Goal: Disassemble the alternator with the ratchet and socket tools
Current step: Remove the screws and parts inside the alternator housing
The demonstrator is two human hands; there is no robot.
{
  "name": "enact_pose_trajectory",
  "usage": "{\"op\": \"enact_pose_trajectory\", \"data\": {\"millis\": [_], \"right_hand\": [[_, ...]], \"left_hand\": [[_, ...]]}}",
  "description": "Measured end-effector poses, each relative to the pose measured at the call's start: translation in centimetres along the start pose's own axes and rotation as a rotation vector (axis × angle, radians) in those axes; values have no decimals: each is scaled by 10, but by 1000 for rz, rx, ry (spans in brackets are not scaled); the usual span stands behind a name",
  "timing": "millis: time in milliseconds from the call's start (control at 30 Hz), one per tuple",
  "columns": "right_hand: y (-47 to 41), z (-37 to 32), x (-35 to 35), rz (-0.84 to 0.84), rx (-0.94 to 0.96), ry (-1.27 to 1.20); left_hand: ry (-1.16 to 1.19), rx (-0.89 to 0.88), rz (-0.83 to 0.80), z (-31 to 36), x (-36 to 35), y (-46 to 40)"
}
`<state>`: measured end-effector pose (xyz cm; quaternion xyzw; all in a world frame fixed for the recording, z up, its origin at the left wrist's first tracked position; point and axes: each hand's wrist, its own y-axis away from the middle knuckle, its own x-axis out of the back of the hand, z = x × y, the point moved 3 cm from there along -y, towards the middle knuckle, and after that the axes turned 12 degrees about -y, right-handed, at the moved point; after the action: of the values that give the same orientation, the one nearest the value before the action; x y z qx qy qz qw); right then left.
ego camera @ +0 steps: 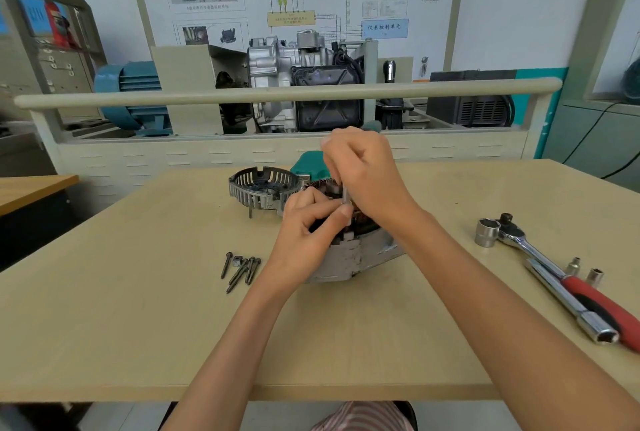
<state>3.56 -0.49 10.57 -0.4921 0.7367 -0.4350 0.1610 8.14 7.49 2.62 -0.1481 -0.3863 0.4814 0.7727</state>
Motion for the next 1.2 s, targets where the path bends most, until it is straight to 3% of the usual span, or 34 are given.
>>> {"op": "enact_pose_trajectory", "data": {"millis": [100,233,300,400,633,733,867,933,1000,1200], "right_hand": [[5,-1,-1,5,57,109],[12,1,-10,151,98,780],[14,0,-16,233,67,953],[11,-4,-17,234,62,817],[-1,2,-5,38,43,-4],[1,2,-6,58,65,77],[11,2,-12,194,105,780],[14,0,-16,216,97,959],[11,-2,-15,184,82,872],[1,1,-8,97,116,178]], "left_hand": [[-6,-28,41,1,0,0],[6,-10,112,1,-1,-2],[11,7,114,1,-2,-1],[41,18,86,2,-2,0],[-1,6,16,-1,-1,0],[-19,-27,29,-4,-1,-2],[-3,-68,113,-2,-3,-1],[11,-73,134,-1,-3,-1],[26,-55,126,-1,-3,-1],[-1,-14,75,2,-2,-2]]}}
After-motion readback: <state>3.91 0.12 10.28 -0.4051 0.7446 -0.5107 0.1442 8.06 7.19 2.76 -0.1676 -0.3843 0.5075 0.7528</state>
